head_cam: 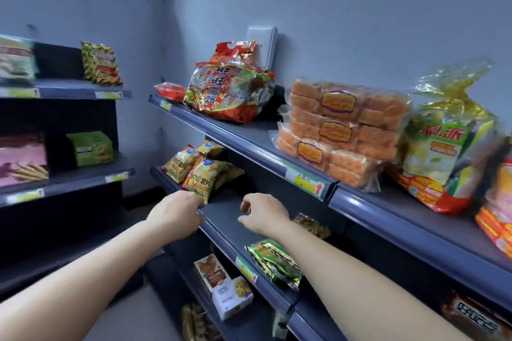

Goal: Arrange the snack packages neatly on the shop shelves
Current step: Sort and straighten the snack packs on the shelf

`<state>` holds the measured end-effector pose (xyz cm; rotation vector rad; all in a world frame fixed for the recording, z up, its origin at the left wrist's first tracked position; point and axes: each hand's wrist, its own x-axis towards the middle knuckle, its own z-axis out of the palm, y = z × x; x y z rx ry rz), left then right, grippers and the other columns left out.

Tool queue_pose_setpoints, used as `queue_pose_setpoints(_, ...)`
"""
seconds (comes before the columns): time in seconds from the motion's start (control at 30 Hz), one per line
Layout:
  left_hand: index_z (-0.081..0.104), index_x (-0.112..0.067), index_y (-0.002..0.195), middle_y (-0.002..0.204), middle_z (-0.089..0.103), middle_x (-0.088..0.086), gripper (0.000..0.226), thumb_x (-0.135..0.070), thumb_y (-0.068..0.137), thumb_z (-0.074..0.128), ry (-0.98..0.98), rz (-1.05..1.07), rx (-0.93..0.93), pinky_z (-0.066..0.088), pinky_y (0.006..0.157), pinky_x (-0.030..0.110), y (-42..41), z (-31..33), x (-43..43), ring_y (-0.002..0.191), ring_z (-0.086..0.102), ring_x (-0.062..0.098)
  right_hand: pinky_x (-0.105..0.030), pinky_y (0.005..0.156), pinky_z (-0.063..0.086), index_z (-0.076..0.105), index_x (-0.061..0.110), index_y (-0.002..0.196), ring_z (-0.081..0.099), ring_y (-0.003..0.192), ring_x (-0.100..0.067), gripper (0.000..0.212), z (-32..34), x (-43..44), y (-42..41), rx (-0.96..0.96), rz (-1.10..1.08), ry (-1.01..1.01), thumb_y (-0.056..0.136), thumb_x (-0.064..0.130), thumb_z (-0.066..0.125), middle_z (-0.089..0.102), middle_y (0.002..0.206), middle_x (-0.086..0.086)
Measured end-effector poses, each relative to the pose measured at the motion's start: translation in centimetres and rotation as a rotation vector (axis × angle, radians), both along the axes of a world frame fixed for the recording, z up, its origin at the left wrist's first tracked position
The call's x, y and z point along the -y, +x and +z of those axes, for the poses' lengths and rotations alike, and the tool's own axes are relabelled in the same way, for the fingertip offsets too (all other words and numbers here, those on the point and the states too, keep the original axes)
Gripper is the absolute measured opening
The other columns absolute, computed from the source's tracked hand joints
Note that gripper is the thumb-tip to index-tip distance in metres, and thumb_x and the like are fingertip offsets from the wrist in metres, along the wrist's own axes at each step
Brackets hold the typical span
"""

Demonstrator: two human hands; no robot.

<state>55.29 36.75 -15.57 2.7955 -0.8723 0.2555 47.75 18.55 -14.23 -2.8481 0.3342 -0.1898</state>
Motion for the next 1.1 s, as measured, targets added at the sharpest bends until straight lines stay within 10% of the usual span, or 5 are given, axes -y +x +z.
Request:
queue_pose_setpoints(0.53,0.066,-0.02,0.118,0.118,0.065,0.001,0.032,-0.034,0.09,0.058,-0.073,0.035,0.096,0.05,0.088,0.032,25.5,6.5,-8.4,0.109,0.059,0.023,-0.034,0.077,0.052,0.063,0.023,0.096,0.062,0.098,-0.023,0.018,6.3,-8.7,28.5,0.172,0.051,-0.021,0.082,0.033,0.062,0.068,0.105,0.0)
queue_pose_setpoints(1.1,0.066,-0.016,0.111,0.114,0.065,0.004,0.028,-0.031,0.09,0.057,-0.15,0.016,0.094,0.049,0.089,0.034,50.0,8.8,-6.6,0.109,0.058,0.025,-0.037,0.086,0.048,0.035,0.023,0.14,0.053,0.115,-0.031,0.067,10.5,-9.7,55.2,0.399,0.003,-0.201,0.084,0.039,0.068,0.035,0.138,-0.01)
